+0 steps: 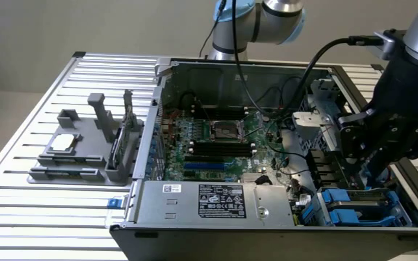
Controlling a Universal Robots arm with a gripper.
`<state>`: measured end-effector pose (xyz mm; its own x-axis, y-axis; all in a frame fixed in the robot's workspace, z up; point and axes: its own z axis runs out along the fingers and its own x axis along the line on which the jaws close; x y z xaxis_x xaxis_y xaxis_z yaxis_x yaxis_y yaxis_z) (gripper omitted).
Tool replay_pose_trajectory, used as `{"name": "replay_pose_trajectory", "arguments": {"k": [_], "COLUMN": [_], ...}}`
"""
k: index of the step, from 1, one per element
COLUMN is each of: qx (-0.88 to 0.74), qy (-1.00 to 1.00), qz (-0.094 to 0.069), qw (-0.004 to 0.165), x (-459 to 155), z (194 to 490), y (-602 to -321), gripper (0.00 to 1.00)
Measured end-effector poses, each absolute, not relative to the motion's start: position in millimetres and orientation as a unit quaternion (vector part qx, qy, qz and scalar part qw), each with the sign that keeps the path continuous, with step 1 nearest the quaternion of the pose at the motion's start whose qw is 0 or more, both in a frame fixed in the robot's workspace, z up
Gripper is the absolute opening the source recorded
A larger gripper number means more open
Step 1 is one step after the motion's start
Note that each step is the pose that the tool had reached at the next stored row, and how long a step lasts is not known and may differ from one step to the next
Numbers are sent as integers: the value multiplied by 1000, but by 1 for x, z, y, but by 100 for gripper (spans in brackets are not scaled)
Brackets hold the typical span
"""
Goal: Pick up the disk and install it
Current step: 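Insert the first disk wire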
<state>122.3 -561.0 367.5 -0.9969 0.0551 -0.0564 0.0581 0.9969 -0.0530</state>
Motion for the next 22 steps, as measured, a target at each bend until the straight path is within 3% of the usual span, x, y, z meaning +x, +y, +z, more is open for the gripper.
{"name": "replay_pose_trajectory", "arguments": {"k": [22], "qx": [184], "qy": [982], "qz": [-33], "qw": [25], "x": [122], "z": [367], "y": [-561], "gripper": [41]}}
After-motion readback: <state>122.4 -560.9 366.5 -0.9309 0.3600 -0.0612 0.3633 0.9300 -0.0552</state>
